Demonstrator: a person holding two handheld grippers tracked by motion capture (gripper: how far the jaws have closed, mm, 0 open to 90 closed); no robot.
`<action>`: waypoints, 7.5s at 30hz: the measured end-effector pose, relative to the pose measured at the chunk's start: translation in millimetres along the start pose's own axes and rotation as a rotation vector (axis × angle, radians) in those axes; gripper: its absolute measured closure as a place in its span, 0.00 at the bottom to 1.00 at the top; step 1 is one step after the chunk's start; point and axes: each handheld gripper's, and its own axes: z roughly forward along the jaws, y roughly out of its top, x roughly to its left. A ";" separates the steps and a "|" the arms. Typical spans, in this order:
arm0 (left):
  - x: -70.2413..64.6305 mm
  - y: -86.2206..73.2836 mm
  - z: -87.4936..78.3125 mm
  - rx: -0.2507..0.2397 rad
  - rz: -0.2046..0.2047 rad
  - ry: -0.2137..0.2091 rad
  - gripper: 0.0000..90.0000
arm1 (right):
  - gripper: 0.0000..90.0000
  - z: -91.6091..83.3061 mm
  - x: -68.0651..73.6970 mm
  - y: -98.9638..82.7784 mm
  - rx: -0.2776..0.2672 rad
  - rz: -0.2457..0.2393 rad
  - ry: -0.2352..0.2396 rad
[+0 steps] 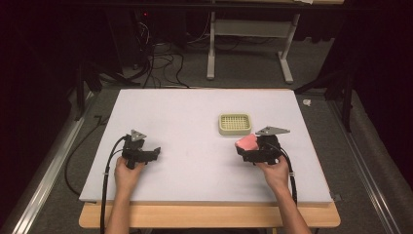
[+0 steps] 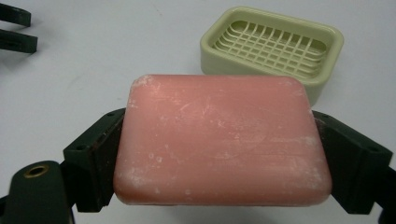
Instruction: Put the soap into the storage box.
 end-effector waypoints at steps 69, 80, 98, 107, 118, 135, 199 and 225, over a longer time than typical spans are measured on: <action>0.0 0.0 0.0 -0.001 0.000 0.000 0.19 | 0.15 66.8 -14.0 67.8 0.087 0.015 -0.098; 0.0 0.0 0.0 0.000 0.000 0.000 0.19 | 0.15 79.7 -19.8 68.0 0.123 0.038 -0.135; 0.1 0.0 0.0 0.000 0.000 0.000 0.19 | 0.15 91.6 -26.9 69.1 0.155 0.081 -0.149; 0.0 0.0 0.0 0.000 0.000 0.000 0.19 | 0.15 97.3 -30.6 67.5 0.171 0.109 -0.148; 0.0 0.0 0.0 0.000 0.000 0.000 0.19 | 0.15 98.4 -32.0 69.0 0.168 0.123 -0.152; 0.0 0.0 0.0 0.000 -0.001 0.000 0.19 | 0.14 90.0 -31.7 72.8 0.145 0.112 -0.128; -0.1 0.0 0.0 0.000 0.000 0.000 0.19 | 0.22 -0.7 -17.4 59.7 -0.066 -0.007 -0.176; -0.1 0.0 0.0 0.000 0.000 0.001 0.19 | 0.26 -30.3 -36.7 29.8 -0.125 0.047 -0.192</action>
